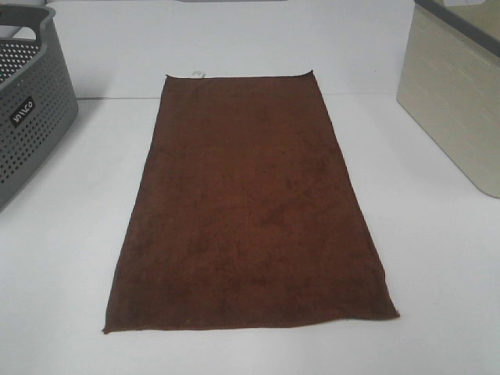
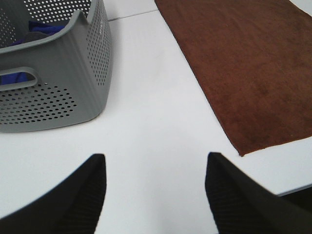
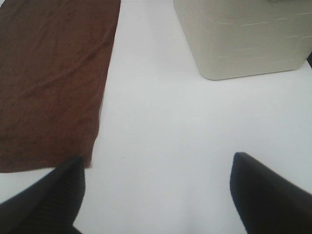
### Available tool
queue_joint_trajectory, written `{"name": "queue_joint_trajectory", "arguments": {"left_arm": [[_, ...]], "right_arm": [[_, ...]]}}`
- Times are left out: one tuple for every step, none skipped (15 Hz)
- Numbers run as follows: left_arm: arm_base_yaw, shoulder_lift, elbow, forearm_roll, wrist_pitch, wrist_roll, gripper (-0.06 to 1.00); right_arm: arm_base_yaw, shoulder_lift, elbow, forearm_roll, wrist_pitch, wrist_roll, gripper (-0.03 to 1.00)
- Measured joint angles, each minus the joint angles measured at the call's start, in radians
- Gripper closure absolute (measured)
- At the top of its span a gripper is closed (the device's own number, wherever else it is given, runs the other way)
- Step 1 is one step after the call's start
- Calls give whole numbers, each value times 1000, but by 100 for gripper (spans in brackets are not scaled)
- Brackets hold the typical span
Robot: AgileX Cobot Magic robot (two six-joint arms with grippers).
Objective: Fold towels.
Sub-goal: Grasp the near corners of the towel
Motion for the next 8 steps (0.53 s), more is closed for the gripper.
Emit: {"name": "queue_joint_trajectory", "arguments": {"left_arm": [[0, 0, 0, -1, 0, 0, 37], [0, 0, 0, -1, 0, 0, 37], [0, 6, 0, -2, 0, 0, 37], [0, 12, 0, -2, 0, 0, 37], [0, 28, -1, -2, -3, 0, 37], [0, 49, -10, -2, -24, -1, 37], [0, 88, -21, -9, -128, -1, 37], [0, 124, -21, -24, -206, -6, 37]], "right_arm": [[0, 1, 0, 3, 0, 0, 20], [0, 3, 0, 4, 0, 0, 20], [0, 4, 0, 4, 0, 0, 20], [0, 4, 0, 4, 0, 0, 20], [0, 6, 0, 4, 0, 0, 20], [0, 16, 0, 4, 0, 1, 20], [0, 50, -6, 4, -7, 1, 20], [0, 65, -12, 4, -14, 1, 20]]}}
